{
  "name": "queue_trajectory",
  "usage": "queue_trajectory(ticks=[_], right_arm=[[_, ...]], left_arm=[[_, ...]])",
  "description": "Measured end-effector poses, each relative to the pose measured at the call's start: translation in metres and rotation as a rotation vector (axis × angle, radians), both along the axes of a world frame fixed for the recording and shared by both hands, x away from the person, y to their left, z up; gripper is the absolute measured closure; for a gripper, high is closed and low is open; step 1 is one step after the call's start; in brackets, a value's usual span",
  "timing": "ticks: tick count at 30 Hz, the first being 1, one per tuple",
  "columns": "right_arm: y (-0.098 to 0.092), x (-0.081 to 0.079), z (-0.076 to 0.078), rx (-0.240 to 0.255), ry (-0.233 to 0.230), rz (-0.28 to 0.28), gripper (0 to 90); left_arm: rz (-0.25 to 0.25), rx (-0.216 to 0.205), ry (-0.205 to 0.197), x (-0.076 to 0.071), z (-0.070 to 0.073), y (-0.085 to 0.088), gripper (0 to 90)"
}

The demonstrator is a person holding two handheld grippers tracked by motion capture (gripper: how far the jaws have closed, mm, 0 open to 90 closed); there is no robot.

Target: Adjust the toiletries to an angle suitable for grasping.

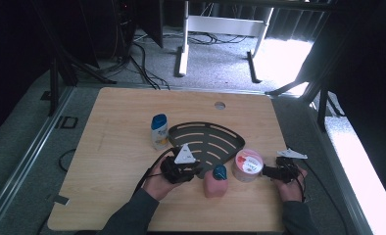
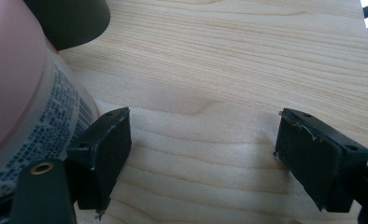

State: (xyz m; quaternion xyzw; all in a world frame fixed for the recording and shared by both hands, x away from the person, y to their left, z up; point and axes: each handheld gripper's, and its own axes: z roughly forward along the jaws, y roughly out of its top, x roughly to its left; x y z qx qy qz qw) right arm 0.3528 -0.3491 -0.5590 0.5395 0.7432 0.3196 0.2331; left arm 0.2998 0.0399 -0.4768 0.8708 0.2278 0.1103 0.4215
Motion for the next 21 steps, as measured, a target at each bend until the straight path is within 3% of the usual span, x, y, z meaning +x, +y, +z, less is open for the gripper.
queue_trajectory(ticks=[8,12,21], right_arm=[[0.0,0.0,0.0,0.0,0.0,0.0,17.9],[0.0,0.0,0.0,0.0,0.0,0.0,17.9],[0.0,0.0,0.0,0.0,0.0,0.0,17.9]], left_arm=[[-0.052,-0.046,0.028,-0.008,0.006,-0.007,62.4],[-0.072,-0.039,0.022,-0.01,0.006,-0.014,53.4],[-0.11,-0.037,0.032,-0.011,0.006,-0.027,47.7]])
